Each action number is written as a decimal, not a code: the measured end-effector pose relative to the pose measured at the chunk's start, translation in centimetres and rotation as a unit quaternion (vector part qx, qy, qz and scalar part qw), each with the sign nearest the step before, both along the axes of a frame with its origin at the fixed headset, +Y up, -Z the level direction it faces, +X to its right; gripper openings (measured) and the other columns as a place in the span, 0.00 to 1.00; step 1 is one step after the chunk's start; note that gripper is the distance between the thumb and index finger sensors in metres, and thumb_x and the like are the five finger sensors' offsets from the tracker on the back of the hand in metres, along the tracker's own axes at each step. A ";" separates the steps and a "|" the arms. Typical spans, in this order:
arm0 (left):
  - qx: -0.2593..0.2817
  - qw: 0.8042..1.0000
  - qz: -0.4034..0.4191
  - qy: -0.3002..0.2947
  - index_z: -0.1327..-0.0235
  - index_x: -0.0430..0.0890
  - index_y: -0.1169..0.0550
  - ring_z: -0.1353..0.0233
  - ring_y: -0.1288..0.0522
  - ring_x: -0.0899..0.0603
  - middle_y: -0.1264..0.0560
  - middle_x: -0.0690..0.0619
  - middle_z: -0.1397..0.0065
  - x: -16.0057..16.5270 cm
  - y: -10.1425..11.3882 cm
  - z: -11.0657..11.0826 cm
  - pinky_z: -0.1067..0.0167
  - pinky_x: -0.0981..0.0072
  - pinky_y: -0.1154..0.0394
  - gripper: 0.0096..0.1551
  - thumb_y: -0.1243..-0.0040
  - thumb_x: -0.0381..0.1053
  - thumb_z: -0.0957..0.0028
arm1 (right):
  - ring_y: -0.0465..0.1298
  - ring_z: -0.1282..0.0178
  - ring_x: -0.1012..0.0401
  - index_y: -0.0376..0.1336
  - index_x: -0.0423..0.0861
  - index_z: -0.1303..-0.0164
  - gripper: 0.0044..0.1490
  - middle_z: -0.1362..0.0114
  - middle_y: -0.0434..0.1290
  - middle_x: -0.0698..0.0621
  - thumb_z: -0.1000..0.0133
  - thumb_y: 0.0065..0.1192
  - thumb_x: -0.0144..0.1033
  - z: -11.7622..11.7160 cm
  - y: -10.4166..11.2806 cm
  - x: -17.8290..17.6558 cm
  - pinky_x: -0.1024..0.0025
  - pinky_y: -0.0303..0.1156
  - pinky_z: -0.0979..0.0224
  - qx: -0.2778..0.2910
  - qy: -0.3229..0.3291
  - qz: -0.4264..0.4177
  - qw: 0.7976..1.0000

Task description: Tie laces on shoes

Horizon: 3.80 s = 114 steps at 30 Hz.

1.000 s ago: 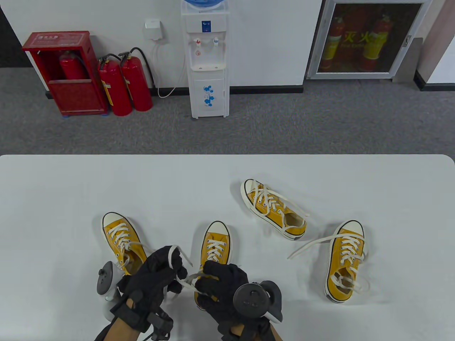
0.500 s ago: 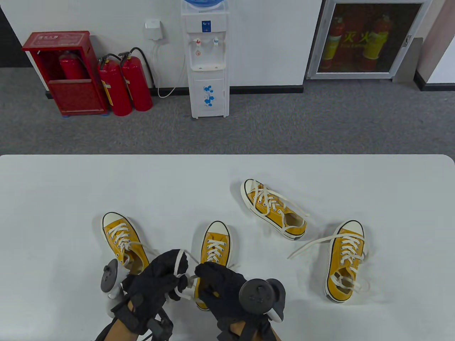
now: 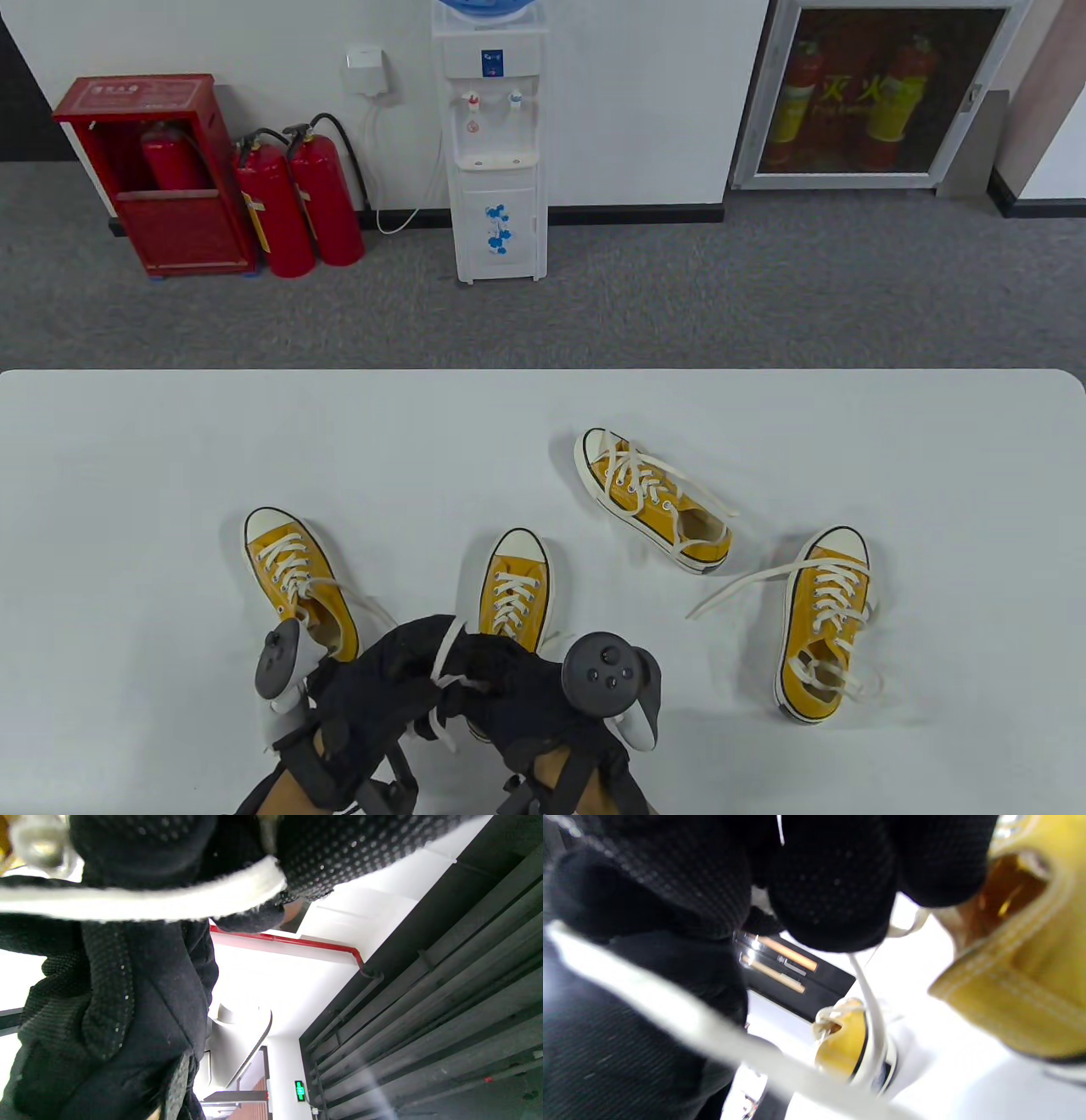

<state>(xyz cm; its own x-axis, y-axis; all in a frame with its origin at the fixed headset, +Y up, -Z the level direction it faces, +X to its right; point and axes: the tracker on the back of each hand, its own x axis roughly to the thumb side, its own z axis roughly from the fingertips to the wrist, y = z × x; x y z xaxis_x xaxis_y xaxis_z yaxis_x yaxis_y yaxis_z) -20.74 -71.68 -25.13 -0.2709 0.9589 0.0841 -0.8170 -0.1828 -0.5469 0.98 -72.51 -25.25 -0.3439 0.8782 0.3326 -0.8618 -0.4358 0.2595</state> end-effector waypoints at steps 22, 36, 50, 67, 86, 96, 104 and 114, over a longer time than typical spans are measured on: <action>0.025 0.976 -0.100 0.192 0.34 0.58 0.22 0.46 0.15 0.44 0.24 0.51 0.31 -2.4 0.0 -0.3 0.58 0.56 0.17 0.31 0.34 0.38 0.53 | 0.76 0.31 0.48 0.79 0.45 0.56 0.29 0.33 0.76 0.49 0.52 0.72 0.57 -0.1 0.4 1.9 0.26 0.49 0.25 -0.033 0.074 -0.113 0.990; 0.046 0.966 -0.112 0.228 0.39 0.59 0.19 0.41 0.16 0.44 0.24 0.52 0.32 -2.1 0.1 0.0 0.46 0.52 0.16 0.30 0.33 0.34 0.55 | 0.79 0.46 0.55 0.78 0.50 0.44 0.32 0.16 0.56 0.44 0.51 0.70 0.59 0.4 -0.5 -0.3 0.38 0.60 0.28 -0.030 0.119 0.007 0.992; 0.010 0.977 -0.065 0.201 0.47 0.57 0.18 0.38 0.17 0.40 0.22 0.50 0.29 -2.1 -0.3 0.0 0.40 0.40 0.22 0.19 0.33 0.42 0.52 | 0.76 0.38 0.51 0.68 0.38 0.31 0.44 0.18 0.60 0.45 0.50 0.69 0.56 0.7 -0.1 -0.5 0.33 0.55 0.27 0.012 0.064 0.038 0.997; -0.038 0.958 -0.031 0.283 0.41 0.56 0.22 0.40 0.14 0.40 0.18 0.50 0.34 -5.5 -0.3 -0.3 0.38 0.38 0.24 0.20 0.37 0.48 0.47 | 0.73 0.32 0.48 0.71 0.38 0.34 0.38 0.20 0.64 0.46 0.47 0.65 0.51 0.0 2.1 8.5 0.30 0.49 0.24 0.076 -0.212 0.003 0.974; -0.079 0.918 -0.042 0.387 0.40 0.55 0.23 0.51 0.14 0.43 0.17 0.51 0.43 -10.6 -0.7 -0.6 0.44 0.41 0.22 0.20 0.38 0.51 0.47 | 0.81 0.44 0.53 0.75 0.41 0.40 0.36 0.25 0.71 0.46 0.48 0.65 0.54 -0.9 0.5 14.8 0.44 0.67 0.31 -0.043 -0.407 0.150 0.900; -0.149 0.879 -0.140 0.431 0.41 0.55 0.23 0.60 0.16 0.46 0.17 0.51 0.49 -13.6 -1.4 -0.6 0.50 0.44 0.21 0.20 0.44 0.52 0.46 | 0.82 0.45 0.53 0.73 0.40 0.37 0.40 0.23 0.67 0.44 0.49 0.64 0.55 -1.5 -0.4 16.4 0.45 0.69 0.33 -0.131 -0.422 0.213 0.872; -0.190 0.851 -0.198 0.448 0.39 0.54 0.25 0.61 0.17 0.47 0.17 0.53 0.50 -15.4 -2.5 -0.7 0.51 0.46 0.21 0.22 0.45 0.53 0.46 | 0.83 0.50 0.55 0.71 0.37 0.35 0.43 0.22 0.65 0.41 0.49 0.64 0.56 -2.0 -1.7 18.0 0.51 0.74 0.42 -0.174 -0.434 0.218 0.857; -0.229 0.853 -0.164 0.439 0.38 0.54 0.26 0.62 0.17 0.49 0.18 0.54 0.50 -16.6 -3.8 -0.8 0.51 0.47 0.20 0.22 0.47 0.54 0.45 | 0.84 0.58 0.60 0.71 0.37 0.35 0.43 0.23 0.66 0.40 0.49 0.62 0.57 -2.3 -2.9 19.6 0.57 0.77 0.50 -0.205 -0.434 0.237 0.844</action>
<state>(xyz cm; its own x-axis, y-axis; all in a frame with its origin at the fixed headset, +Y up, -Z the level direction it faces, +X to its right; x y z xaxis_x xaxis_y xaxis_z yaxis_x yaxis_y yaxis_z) -37.37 -75.48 -25.98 -0.0076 0.9576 -0.2880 -0.9232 0.1040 0.3701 20.55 -75.38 -27.58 -0.6473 0.5529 -0.5247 -0.5581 -0.8126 -0.1678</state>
